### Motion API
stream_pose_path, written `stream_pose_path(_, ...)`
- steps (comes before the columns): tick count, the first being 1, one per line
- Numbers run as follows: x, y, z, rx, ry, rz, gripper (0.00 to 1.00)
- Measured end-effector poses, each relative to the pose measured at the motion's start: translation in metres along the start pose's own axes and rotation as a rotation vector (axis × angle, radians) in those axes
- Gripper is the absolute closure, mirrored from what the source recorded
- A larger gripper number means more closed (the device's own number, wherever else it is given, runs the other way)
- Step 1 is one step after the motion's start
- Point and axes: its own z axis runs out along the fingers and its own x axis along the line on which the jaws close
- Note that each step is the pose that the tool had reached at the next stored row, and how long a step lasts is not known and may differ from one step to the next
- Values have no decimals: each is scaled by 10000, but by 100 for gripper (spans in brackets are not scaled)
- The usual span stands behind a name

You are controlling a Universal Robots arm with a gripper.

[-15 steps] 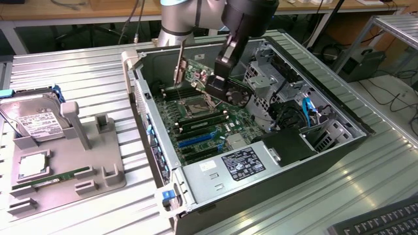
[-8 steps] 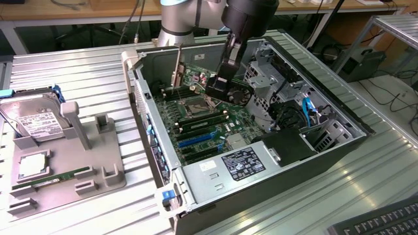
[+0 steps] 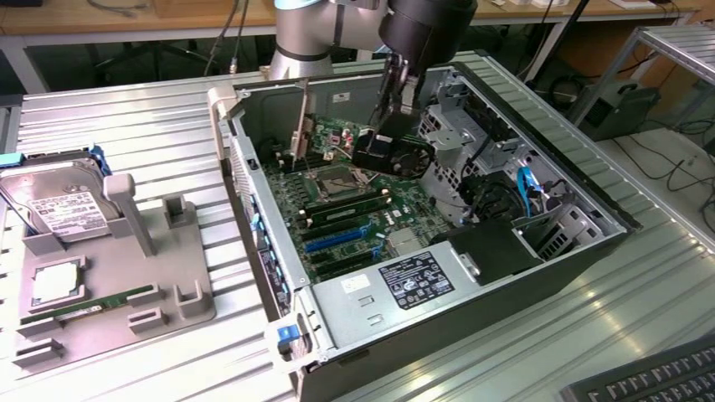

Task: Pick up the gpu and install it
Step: 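Insert the gpu into the slot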

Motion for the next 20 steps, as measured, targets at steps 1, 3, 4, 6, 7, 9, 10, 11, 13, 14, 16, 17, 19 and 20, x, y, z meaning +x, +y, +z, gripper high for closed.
stream_pose_path(1,0,0,0,6,17,-188,74)
stream_pose_path(3,0,0,1,16,49,-552,74)
stream_pose_path(4,0,0,1,23,68,-757,74)
stream_pose_path(6,0,0,2,36,106,-1177,74)
stream_pose_path(7,0,0,2,41,123,-1359,74)
stream_pose_path(9,0,0,2,51,155,-1712,74)
stream_pose_path(10,0,0,3,57,172,-1893,74)
stream_pose_path(11,0,0,3,63,188,-2071,74)
stream_pose_path(13,0,0,7,80,220,-2451,74)
stream_pose_path(14,0,-1,9,89,234,-2627,74)
stream_pose_path(16,0,-1,13,110,260,-2950,74)
stream_pose_path(17,0,-1,16,123,271,-3106,74)
stream_pose_path(19,0,-2,17,145,282,-3404,74)
stream_pose_path(20,0,-2,17,149,271,-3528,74)
